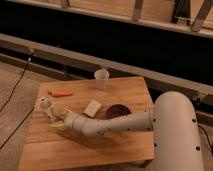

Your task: Stand the bottle upright

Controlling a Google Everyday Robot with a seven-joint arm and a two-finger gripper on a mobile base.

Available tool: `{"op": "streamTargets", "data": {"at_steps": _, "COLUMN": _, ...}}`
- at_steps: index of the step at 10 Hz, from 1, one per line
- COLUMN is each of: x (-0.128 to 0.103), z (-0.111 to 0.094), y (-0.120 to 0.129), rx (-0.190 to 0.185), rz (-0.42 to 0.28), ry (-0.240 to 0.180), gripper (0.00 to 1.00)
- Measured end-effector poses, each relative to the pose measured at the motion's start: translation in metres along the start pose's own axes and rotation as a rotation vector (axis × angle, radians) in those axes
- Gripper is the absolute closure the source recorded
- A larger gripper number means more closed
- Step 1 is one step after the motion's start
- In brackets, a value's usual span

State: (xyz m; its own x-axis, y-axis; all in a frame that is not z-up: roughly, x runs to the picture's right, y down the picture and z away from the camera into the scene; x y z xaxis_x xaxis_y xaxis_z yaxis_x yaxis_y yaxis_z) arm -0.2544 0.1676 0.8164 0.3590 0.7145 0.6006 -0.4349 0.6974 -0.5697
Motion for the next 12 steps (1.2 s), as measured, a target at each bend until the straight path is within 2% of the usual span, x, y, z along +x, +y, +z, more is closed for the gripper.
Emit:
{"op": "streamTargets", "data": {"at_steps": 3, "x": -0.024, "z": -0.04, "y": -0.005, "rx": 0.02, "rz": -0.078, "ry": 0.114, "gripper": 0.3}}
{"op": "streamTargets", "data": {"at_steps": 5, "x": -0.05, "z": -0.077, "y": -0.01, "rx": 0.077, "rz": -0.199, "ry": 0.194, "gripper": 0.3}}
{"op": "streamTargets", "data": {"at_steps": 8, "x": -0.081, "z": -0.126, "y": -0.009, "rx": 0.152, "rz": -0.364, "ry": 0.291, "gripper": 0.3}}
{"op": "streamTargets", "data": {"at_steps": 9, "x": -0.093, "z": -0.15, "y": -0.009, "rx": 0.188, "rz": -0.438, "ry": 0.335, "gripper": 0.3}}
{"op": "streamTargets", "data": {"at_steps": 11, "x": -0.097, "z": -0.18, "y": -0.008, "rx": 0.218, "rz": -0.532, "ry": 0.409, "gripper": 0.3}}
{"op": "streamTargets", "data": {"at_steps": 12, "x": -0.092, "z": -0.194, "y": -0.008, "rx": 0.22, "rz": -0.577, "ry": 0.454, "gripper": 0.3}}
